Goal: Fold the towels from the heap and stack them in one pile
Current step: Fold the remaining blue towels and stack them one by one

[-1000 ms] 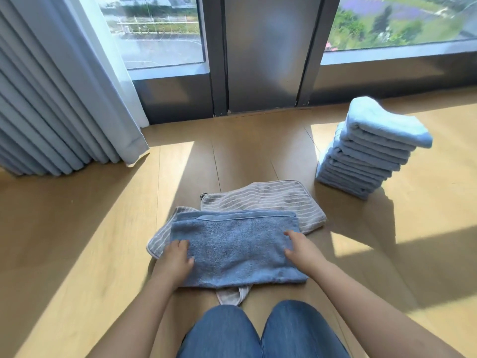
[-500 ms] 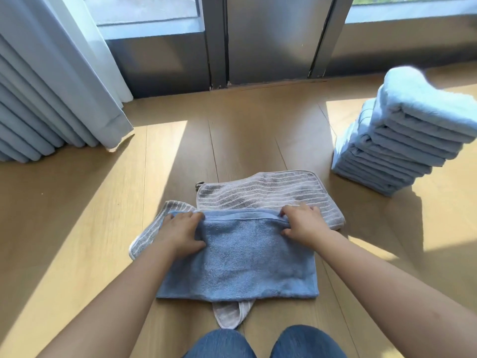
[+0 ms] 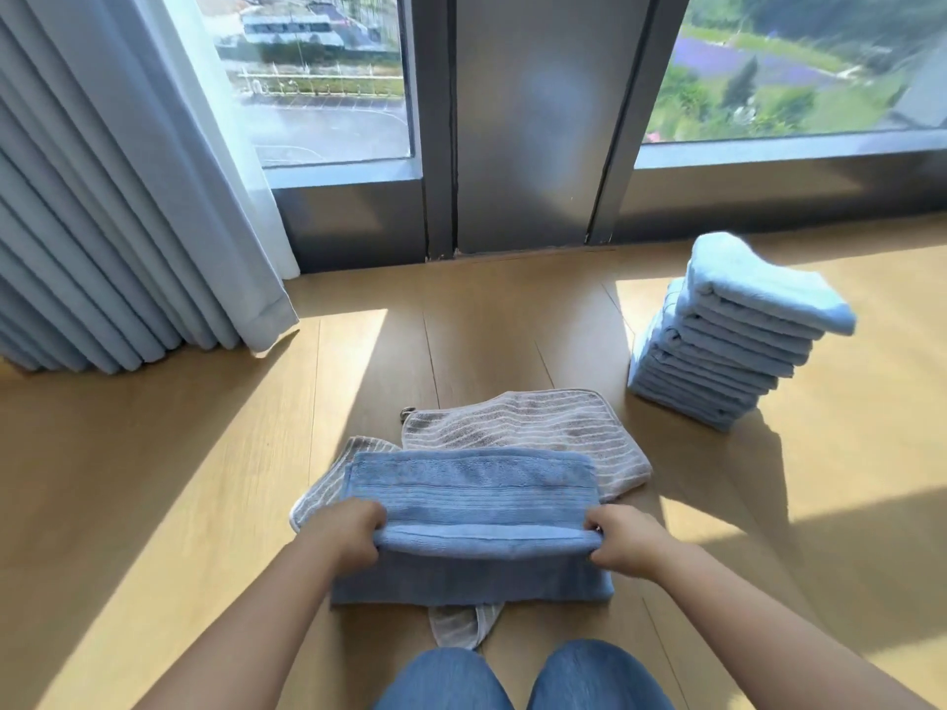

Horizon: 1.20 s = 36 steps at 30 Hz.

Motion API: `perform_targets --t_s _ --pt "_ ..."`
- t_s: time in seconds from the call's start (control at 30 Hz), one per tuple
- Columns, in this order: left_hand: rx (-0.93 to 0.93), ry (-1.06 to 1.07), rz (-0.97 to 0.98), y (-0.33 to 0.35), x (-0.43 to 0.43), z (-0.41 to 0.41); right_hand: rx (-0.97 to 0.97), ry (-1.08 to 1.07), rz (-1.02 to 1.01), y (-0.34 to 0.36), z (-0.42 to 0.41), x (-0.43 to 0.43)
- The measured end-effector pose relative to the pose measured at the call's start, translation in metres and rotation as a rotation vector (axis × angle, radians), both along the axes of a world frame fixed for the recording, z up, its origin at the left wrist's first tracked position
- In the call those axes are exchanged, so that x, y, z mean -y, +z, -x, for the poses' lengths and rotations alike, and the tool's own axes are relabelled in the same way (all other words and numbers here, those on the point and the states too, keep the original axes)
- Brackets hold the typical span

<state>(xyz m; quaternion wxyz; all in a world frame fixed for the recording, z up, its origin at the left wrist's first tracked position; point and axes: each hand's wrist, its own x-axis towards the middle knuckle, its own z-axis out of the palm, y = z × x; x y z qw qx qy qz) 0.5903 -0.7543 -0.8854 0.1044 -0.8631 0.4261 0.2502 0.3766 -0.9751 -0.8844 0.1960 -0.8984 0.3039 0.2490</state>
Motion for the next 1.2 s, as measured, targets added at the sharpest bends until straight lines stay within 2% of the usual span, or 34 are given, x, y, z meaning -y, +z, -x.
perform_targets --t_s 0.13,0.33,0.47,0.63,0.8,0.97,1.2 --pt "-0.066 0.071 0.110 0.005 -0.016 0.000 0.068 -0.076 -0.018 0.013 0.007 -0.003" --pt "0.144 0.143 0.214 0.021 -0.011 -0.005 0.186 -0.139 0.159 0.022 0.000 0.004" --pt "0.215 0.131 0.205 0.015 0.004 -0.018 0.202 -0.143 0.217 0.012 -0.012 0.019" --pt "0.150 0.125 0.155 -0.009 0.027 -0.038 0.169 -0.147 0.182 -0.016 -0.037 0.040" --pt "0.111 0.048 0.118 -0.029 0.050 -0.049 0.022 -0.111 0.116 -0.036 -0.063 0.054" --pt "0.049 -0.003 0.011 -0.031 0.056 -0.051 -0.074 -0.023 0.144 -0.038 -0.072 0.051" --pt "0.006 -0.070 0.039 -0.024 0.039 -0.045 -0.027 0.120 0.162 -0.033 -0.058 0.035"
